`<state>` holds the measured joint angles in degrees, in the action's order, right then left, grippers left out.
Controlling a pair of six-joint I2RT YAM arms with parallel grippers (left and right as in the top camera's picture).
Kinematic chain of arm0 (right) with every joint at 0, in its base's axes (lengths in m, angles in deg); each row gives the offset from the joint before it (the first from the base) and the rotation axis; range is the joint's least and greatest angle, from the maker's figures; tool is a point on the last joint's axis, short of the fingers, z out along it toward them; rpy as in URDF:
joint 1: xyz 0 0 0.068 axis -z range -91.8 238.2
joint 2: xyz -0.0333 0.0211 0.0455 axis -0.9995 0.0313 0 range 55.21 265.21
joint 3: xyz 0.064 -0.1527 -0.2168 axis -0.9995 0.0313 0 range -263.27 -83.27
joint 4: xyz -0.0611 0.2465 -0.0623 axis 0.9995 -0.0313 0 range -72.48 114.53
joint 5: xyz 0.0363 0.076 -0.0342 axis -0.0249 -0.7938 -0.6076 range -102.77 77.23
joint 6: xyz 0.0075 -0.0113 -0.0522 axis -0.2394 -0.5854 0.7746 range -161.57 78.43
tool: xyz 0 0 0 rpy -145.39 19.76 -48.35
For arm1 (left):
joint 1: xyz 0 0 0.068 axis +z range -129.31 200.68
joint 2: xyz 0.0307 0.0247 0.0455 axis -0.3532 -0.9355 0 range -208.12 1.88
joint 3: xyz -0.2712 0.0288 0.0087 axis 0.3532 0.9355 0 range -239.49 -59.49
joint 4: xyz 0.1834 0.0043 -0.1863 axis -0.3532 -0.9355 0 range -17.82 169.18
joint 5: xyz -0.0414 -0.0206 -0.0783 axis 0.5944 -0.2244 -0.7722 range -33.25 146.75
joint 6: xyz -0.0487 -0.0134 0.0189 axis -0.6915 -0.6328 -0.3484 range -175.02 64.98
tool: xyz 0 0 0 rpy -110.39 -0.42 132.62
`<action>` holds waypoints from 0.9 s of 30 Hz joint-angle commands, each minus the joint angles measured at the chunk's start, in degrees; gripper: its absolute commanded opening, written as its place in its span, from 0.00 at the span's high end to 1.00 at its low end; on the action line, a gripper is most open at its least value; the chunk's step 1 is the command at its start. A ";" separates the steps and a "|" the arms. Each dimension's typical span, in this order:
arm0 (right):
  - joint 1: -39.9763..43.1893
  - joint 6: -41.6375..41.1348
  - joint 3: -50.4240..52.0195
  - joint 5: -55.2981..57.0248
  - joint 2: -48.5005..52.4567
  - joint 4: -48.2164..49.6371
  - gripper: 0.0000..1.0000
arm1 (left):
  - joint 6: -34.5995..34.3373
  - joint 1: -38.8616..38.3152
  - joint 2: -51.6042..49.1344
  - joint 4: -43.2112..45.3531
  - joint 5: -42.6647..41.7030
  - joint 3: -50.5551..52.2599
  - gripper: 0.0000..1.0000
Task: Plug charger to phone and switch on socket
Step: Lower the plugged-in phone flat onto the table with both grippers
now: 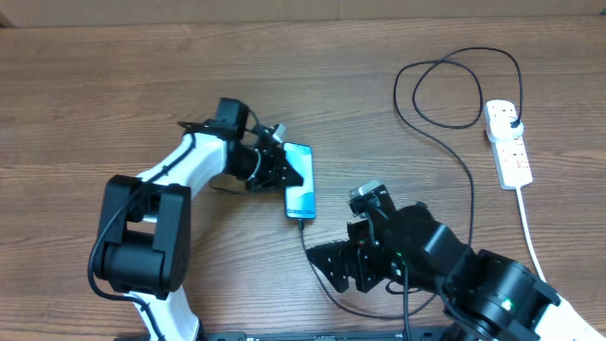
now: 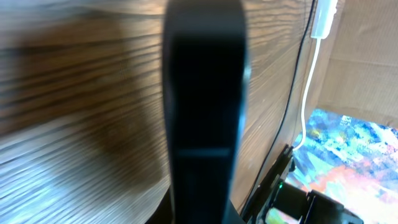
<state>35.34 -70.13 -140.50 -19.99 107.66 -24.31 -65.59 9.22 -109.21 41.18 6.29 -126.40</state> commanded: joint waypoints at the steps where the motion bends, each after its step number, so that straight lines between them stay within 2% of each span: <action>1: 0.22 -0.24 -1.66 0.07 1.66 0.31 0.04 | 7.26 1.07 -0.76 -1.03 -1.79 -1.73 0.96; 4: 0.22 -0.24 -1.66 0.04 3.82 0.28 0.00 | 7.89 1.05 -1.57 -0.72 -1.27 -1.73 0.96; 12: 0.22 -3.43 -1.66 -0.13 6.93 0.28 0.00 | 8.26 1.05 -3.26 -0.07 1.70 -1.73 0.96; 27: 0.22 -3.39 -1.66 -0.13 6.99 2.47 0.00 | 8.24 1.05 -4.00 1.97 3.06 -1.70 0.87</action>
<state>35.34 -73.12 -140.50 -20.03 114.85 -22.54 -59.07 10.55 -112.46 42.80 9.22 -126.62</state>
